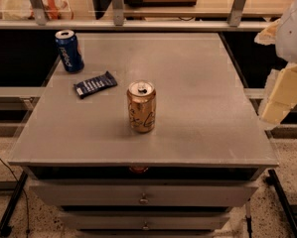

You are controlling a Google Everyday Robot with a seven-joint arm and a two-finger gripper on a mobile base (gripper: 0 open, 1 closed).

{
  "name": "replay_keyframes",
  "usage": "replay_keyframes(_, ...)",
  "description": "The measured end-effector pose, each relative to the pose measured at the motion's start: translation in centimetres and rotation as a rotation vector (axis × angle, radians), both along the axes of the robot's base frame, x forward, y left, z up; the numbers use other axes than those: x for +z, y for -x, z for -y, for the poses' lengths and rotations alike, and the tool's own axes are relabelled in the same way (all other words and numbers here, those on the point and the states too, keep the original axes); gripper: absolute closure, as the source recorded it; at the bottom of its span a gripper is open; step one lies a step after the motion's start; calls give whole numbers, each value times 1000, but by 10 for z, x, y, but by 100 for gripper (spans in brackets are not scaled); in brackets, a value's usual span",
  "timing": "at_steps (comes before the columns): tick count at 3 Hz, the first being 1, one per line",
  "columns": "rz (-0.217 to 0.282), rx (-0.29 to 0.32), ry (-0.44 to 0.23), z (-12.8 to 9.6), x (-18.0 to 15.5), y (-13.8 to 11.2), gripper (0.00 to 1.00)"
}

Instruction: Knock orange can over

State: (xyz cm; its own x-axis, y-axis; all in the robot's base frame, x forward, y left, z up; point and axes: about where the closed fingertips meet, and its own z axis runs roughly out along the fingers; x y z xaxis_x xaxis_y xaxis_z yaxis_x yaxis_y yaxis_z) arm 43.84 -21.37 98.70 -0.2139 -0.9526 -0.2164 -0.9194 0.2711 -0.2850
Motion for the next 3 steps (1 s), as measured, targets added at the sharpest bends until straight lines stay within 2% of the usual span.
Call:
replay_keyframes(1, 9, 0, -11, -1, 1, -1, 0)
replay_keyframes(2, 13, 18, -97, -6, -6, -9, 0)
replay_keyframes(3, 7, 59, -296, -24, -33, -31, 0)
